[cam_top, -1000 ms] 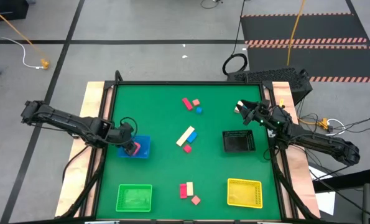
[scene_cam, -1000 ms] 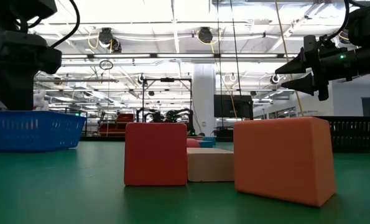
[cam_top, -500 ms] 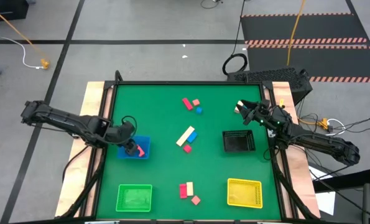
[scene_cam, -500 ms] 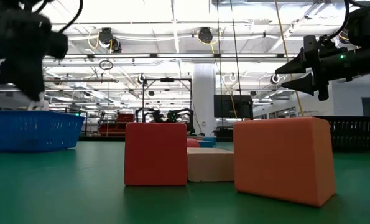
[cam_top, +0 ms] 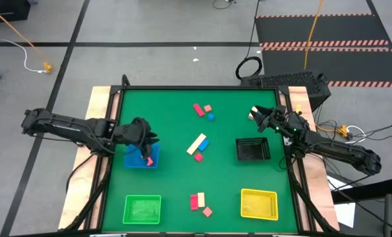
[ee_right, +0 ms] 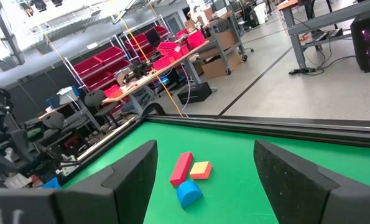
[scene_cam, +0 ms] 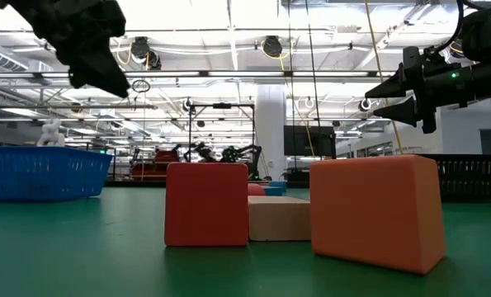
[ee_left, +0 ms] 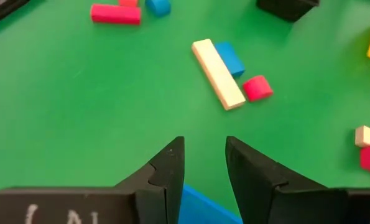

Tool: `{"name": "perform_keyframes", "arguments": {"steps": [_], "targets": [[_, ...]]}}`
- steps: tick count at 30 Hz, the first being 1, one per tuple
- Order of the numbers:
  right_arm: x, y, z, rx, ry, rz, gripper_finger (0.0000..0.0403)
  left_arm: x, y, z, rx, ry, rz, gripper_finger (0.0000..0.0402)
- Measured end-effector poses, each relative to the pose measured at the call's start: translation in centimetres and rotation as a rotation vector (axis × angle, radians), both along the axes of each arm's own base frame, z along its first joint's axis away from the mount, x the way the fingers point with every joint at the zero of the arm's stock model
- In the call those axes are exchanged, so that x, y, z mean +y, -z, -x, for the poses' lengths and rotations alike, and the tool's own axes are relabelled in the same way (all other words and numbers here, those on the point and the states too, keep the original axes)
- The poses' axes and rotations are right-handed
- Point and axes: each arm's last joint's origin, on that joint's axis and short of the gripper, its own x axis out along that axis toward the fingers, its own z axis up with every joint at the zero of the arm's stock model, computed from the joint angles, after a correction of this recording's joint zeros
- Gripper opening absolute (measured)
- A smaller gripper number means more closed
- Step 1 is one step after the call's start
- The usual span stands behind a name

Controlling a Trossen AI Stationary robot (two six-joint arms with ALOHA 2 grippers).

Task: Sort & place blocks by color
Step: Put the top right white block into the black bin

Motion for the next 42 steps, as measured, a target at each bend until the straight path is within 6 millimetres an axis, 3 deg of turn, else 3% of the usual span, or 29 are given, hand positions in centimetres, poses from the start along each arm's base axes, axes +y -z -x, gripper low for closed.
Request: {"name": "perform_keyframes", "arguments": {"steps": [8, 17, 24, 34, 42], "targets": [[0.0, -0.5, 0.0, -0.046, 0.001, 0.021, 0.0258, -0.3, 0.3, -2.4, -0.085, 0.099, -0.118, 0.0117], [0.1, -2.7, 0.4, -0.261, 0.03, 0.12, 0.0258, -0.5, 0.5, -4.1, -0.132, 0.161, -0.202, 0.0118], [0.2, -2.9, 0.3, -0.391, -0.051, -0.019, 0.0258, -0.3, 0.9, -4.8, -0.129, 0.174, -0.237, 0.0118], [0.6, -4.8, 0.9, -0.664, -0.135, -0.037, 0.0258, 0.4, 0.8, -4.8, -0.126, 0.148, -0.244, 0.0118], [0.4, -4.2, 0.0, -0.58, -0.172, -0.1, 0.0258, 0.7, 0.8, -4.8, -0.126, 0.137, -0.245, 0.0118]]}}
